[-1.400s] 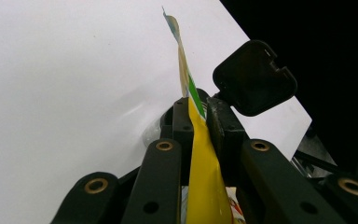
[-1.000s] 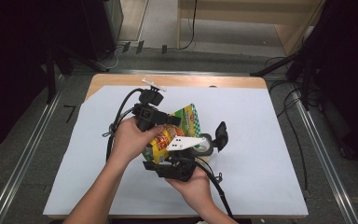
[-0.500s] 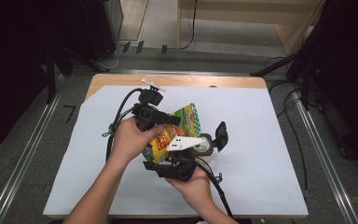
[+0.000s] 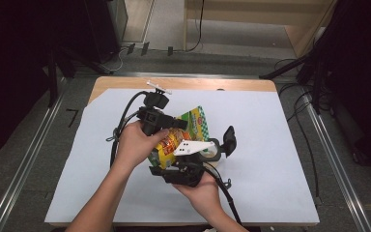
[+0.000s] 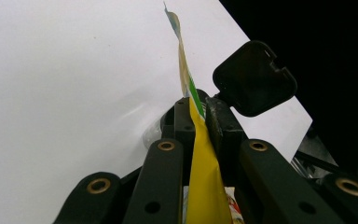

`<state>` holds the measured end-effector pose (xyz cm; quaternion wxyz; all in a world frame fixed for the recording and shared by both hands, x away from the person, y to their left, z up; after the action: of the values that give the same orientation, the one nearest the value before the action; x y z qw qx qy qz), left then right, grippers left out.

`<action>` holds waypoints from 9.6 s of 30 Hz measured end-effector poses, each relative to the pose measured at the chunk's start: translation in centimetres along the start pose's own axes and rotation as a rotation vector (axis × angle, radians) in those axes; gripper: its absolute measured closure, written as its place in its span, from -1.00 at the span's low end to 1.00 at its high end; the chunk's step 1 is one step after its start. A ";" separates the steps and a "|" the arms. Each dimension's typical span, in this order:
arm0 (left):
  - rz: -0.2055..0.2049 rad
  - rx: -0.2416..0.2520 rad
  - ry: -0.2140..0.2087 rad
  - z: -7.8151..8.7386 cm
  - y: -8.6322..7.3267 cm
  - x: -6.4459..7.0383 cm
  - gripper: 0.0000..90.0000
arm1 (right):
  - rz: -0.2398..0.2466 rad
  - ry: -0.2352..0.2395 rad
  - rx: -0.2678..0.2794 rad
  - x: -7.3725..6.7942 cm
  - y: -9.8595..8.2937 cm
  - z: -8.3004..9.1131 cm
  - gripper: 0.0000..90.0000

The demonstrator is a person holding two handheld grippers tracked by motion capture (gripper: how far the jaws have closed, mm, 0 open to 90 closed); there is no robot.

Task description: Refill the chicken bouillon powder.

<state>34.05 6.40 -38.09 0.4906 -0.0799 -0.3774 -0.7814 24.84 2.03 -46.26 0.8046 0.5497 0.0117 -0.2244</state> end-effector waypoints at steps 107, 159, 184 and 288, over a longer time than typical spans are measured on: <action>-0.030 -0.022 0.012 -0.4 -0.2 1.0 0.87 | 0.035 0.003 -0.015 -0.7 -0.3 0.1 0.50; -0.033 -0.021 0.025 -0.5 -0.3 0.7 0.87 | 0.036 0.009 -0.020 -0.6 -0.4 -0.1 0.50; -0.045 -0.009 0.036 -0.5 -0.3 0.9 0.89 | 0.021 0.011 -0.026 -0.6 -0.6 0.0 0.53; -0.031 -0.027 0.031 -0.9 0.6 1.1 0.89 | -0.033 -0.024 -0.005 -0.1 -0.1 -0.6 0.54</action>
<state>34.24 4.89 -37.90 0.4829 -0.0686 -0.3605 -0.7950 24.81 2.59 -46.57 0.8022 0.5447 0.0116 -0.2441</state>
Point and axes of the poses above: each handheld gripper's, and its own axes: z roughly backward along the jaws, y roughly out of its top, x roughly to its right, the point moved 6 cm from there along -z, roughly forward along the jaws, and after that the axes turned 7 degrees about z, right-handed, at the moved point
